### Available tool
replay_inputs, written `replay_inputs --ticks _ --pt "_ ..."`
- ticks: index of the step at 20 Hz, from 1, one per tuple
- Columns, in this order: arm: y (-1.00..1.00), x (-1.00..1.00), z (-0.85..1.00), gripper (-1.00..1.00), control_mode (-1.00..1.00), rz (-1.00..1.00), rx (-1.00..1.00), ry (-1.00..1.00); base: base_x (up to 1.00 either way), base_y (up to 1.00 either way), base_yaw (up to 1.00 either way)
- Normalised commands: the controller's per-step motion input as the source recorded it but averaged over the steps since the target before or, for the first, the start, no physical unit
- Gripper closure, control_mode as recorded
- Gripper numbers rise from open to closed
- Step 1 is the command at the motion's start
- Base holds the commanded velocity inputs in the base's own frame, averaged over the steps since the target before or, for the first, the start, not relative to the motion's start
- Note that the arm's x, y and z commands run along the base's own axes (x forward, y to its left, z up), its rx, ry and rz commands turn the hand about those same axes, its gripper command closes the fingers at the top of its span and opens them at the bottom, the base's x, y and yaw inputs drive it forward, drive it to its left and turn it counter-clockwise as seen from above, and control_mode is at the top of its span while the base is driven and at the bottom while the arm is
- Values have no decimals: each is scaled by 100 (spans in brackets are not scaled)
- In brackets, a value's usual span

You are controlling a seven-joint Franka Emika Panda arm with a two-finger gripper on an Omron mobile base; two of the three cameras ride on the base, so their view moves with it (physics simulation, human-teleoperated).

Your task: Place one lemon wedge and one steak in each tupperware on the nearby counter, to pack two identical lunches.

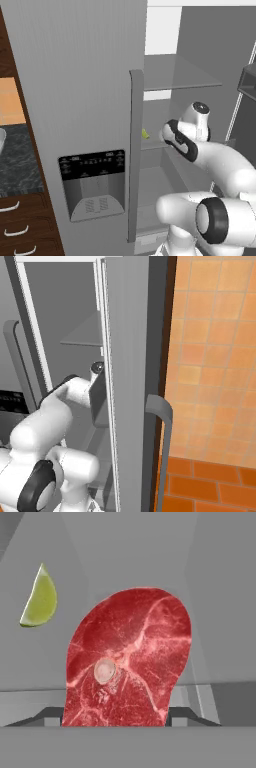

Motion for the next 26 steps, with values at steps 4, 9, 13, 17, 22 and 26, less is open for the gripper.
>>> replay_inputs --ticks 4,9,13,17,22,26 --pt "37 -100 78 100 -100 1 -11 0 0 0 0" --pt "15 -100 68 100 -100 0 0 0 0 0 0" --pt "15 -100 64 100 -100 0 -1 0 0 0 0" --pt "8 -98 41 100 -100 3 0 0 0 0 0" --pt "7 -76 0 100 -100 4 0 -4 0 0 0" --pt "0 -59 0 100 -100 3 0 -4 0 0 0"
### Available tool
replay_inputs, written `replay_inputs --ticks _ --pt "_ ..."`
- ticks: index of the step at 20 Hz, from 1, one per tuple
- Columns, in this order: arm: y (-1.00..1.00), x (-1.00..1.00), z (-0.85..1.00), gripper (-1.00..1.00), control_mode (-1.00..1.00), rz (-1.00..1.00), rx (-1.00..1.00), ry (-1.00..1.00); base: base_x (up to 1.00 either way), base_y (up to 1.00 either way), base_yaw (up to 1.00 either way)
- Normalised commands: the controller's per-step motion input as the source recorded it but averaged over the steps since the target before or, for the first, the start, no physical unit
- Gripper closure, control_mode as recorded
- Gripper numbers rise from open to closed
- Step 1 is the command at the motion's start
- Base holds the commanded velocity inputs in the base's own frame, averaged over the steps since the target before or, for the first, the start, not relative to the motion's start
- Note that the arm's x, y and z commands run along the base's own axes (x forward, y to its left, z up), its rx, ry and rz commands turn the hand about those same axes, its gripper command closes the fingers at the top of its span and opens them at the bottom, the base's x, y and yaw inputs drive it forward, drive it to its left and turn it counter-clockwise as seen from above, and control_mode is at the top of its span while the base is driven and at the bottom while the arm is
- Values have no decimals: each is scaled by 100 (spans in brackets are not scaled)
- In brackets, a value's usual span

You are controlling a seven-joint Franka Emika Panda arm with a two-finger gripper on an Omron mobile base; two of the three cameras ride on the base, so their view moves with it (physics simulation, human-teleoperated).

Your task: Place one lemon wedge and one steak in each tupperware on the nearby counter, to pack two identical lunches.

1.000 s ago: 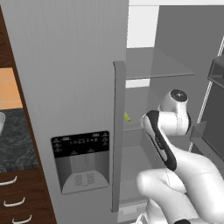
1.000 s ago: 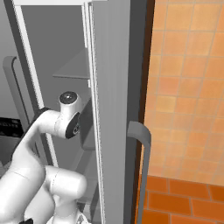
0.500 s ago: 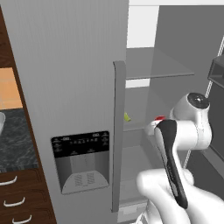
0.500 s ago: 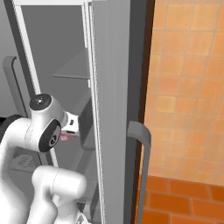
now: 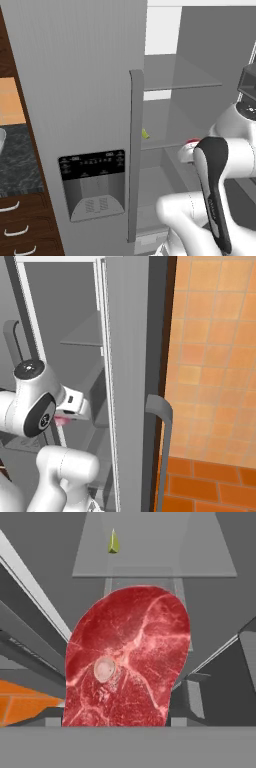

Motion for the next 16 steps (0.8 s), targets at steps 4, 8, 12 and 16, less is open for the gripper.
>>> replay_inputs --ticks 4,8,12,16 --pt "0 -37 0 100 -100 4 0 -2 0 0 0" --pt "5 -54 0 100 100 2 0 -3 -25 11 0" --pt "0 0 0 100 100 0 0 0 -97 70 0" --pt "0 0 0 100 100 0 0 0 -33 100 0"
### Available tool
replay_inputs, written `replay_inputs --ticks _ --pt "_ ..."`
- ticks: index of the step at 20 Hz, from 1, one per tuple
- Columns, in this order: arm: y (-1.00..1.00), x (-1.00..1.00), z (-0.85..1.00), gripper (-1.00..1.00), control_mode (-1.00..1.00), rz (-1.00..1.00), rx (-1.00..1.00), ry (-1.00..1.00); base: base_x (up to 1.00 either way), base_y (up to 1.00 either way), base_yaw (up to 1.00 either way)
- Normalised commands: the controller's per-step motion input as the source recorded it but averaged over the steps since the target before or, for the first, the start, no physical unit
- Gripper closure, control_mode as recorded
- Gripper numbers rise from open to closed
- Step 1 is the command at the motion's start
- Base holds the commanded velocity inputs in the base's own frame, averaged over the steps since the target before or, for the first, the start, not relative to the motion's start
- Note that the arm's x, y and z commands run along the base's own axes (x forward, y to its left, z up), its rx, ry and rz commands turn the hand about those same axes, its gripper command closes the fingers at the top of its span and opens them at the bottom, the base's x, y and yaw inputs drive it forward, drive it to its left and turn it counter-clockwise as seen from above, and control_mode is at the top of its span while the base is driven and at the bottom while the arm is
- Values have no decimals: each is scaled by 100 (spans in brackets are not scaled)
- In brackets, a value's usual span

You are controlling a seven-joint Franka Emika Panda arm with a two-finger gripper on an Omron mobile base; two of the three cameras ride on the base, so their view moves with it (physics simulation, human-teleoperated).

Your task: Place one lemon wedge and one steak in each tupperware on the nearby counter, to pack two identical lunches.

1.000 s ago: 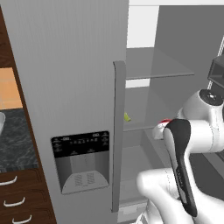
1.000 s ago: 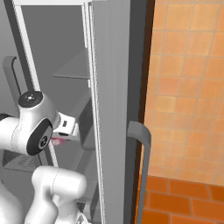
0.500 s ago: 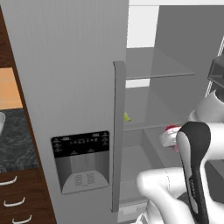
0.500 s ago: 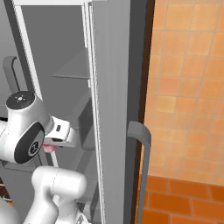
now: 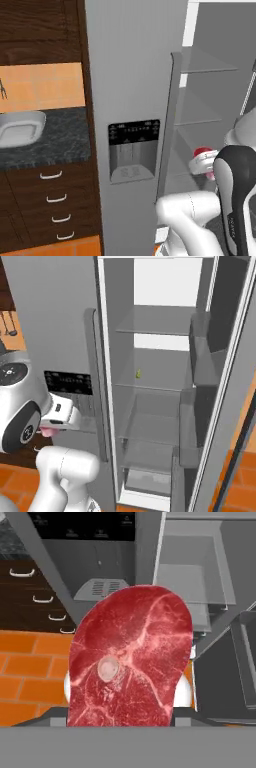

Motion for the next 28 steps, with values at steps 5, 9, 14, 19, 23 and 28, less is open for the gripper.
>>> replay_inputs --ticks 5,9,14,19,23,28 --pt "0 0 0 100 100 0 0 0 1 100 0" --pt "0 0 0 100 100 0 0 0 1 100 0" --pt "0 0 0 100 100 0 0 0 29 98 -1" --pt "0 0 0 100 100 0 0 0 71 80 0" --pt "0 0 0 100 100 0 0 0 82 85 0" --pt "0 0 0 100 100 0 0 0 71 42 0"
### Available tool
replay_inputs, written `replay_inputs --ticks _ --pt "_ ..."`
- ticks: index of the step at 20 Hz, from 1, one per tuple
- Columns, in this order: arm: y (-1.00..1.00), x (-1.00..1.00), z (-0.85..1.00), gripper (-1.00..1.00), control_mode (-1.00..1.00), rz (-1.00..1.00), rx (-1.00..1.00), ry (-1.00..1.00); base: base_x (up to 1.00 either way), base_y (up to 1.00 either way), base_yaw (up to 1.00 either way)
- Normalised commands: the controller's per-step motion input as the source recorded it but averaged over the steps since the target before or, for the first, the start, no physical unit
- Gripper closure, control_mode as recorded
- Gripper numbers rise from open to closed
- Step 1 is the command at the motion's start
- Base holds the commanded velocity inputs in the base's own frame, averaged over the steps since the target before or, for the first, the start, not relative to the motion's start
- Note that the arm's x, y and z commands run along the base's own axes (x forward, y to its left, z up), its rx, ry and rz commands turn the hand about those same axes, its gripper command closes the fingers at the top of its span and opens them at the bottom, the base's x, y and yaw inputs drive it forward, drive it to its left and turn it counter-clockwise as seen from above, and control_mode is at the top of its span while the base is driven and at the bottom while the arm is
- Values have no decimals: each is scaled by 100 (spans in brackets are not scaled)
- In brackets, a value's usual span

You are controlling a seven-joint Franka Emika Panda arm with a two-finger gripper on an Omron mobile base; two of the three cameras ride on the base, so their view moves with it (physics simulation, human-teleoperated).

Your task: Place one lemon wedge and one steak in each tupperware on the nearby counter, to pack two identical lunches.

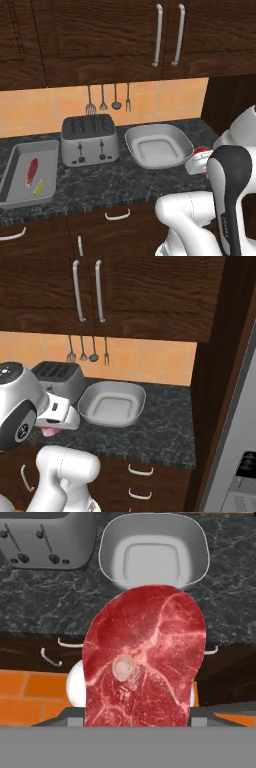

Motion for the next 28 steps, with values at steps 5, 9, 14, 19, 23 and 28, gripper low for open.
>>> replay_inputs --ticks 5,9,14,19,23,28 --pt "0 0 0 100 100 0 0 0 58 1 0" --pt "0 0 0 100 100 0 0 0 52 0 0" --pt "0 67 -12 100 -100 0 0 -13 11 0 0" --pt "0 100 -26 100 -100 0 0 -16 0 0 0" --pt "0 100 -43 100 -100 0 0 -13 0 0 0" --pt "-8 100 -54 100 -100 0 0 -1 0 0 0"
